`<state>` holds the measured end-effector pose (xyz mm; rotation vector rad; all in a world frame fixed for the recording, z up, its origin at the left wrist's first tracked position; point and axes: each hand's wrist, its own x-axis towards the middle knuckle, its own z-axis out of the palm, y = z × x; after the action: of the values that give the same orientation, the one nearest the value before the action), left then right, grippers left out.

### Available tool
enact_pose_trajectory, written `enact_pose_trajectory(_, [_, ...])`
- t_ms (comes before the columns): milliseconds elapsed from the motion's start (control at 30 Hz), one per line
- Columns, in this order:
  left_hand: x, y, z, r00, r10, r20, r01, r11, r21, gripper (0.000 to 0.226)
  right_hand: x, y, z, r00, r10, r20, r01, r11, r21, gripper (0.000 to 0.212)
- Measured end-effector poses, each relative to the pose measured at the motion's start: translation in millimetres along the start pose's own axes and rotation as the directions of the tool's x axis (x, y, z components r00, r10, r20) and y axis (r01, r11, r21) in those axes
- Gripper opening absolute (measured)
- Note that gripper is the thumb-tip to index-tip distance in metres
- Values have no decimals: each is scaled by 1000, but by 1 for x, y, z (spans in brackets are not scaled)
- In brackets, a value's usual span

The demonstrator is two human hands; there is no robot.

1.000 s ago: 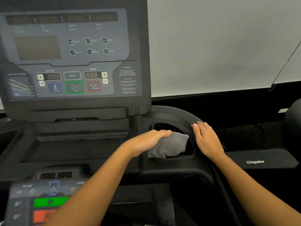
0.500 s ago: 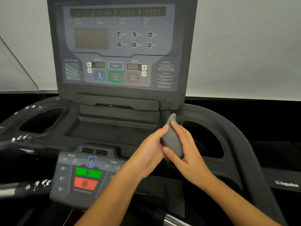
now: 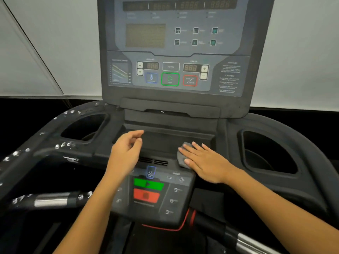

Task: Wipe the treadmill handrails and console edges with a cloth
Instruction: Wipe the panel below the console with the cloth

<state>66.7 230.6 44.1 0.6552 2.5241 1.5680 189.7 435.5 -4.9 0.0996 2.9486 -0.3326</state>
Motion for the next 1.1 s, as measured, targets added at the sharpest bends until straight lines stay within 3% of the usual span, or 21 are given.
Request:
enact_pose_trajectory(67, [5,-8,-6,1000,-4,-10,4,1000,30,23,10,-3,-4,999,-27,30,27,999,21,50])
enact_pose_trajectory(300, [10,-27,-30,999,-25,-20,24,1000,-14,22,-9,19,-5,996,-83,31,80,992,94,49])
enact_pose_trajectory(633, [8,-50,-69,995,-99,-2,98,992,-85,22,31,-13,-15,991,13,131,-31,991,130,47])
enact_pose_trajectory(1100, [-4,-69,-130,993,-117,29,120,955,-270,27,3,-13,-14,975,124,-185,-59,944,324,42])
